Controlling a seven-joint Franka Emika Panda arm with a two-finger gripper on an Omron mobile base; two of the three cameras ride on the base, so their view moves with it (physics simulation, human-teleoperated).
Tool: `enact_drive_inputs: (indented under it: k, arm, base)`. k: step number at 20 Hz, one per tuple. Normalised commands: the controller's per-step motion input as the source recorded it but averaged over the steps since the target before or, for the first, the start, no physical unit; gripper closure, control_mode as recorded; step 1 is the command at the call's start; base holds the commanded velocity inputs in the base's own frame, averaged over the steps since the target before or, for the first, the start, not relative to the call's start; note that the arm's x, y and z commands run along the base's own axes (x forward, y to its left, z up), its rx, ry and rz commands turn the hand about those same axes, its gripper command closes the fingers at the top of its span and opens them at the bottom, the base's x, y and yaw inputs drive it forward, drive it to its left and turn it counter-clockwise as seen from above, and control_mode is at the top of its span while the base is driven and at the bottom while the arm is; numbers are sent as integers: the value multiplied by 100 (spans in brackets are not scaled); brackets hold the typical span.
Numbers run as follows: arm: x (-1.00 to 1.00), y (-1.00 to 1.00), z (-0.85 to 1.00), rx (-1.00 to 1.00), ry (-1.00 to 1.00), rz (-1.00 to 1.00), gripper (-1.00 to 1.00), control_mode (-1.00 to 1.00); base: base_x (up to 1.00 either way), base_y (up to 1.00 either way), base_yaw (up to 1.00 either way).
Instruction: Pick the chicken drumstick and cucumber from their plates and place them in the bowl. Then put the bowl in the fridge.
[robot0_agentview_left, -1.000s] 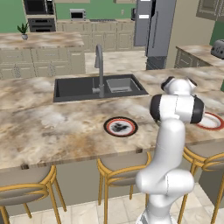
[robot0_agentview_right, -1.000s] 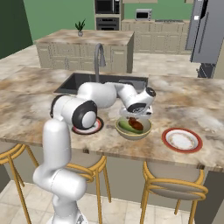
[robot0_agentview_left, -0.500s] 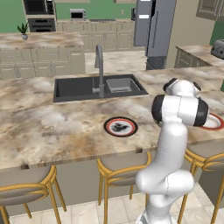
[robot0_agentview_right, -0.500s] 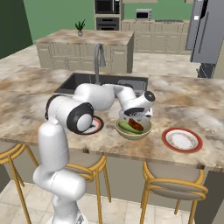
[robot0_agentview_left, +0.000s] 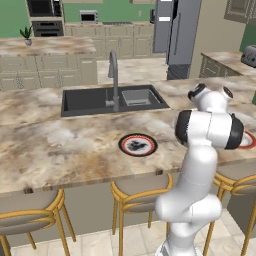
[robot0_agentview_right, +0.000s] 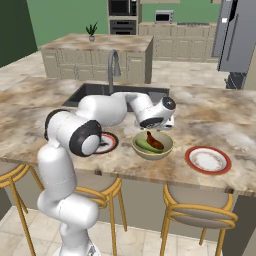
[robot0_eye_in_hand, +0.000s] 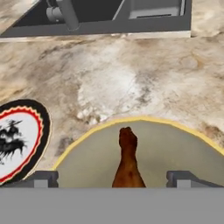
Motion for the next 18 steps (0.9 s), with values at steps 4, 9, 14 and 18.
enact_drive_inputs:
  k: [4, 9, 14, 18]
  arm:
    - [-54, 21, 17, -18, -1, -5, -100, -100]
    - [-61, 36, -1, -31, -9, -11, -100, -100]
    - [-46, 27, 0, -26, -1, -5, -100, -100]
    - [-20, 20, 12, -14, 12, -1, -100, -100]
  base:
    - [0, 0, 0]
    - [0, 0, 0]
    - [0, 0, 0]
    - [0, 0, 0]
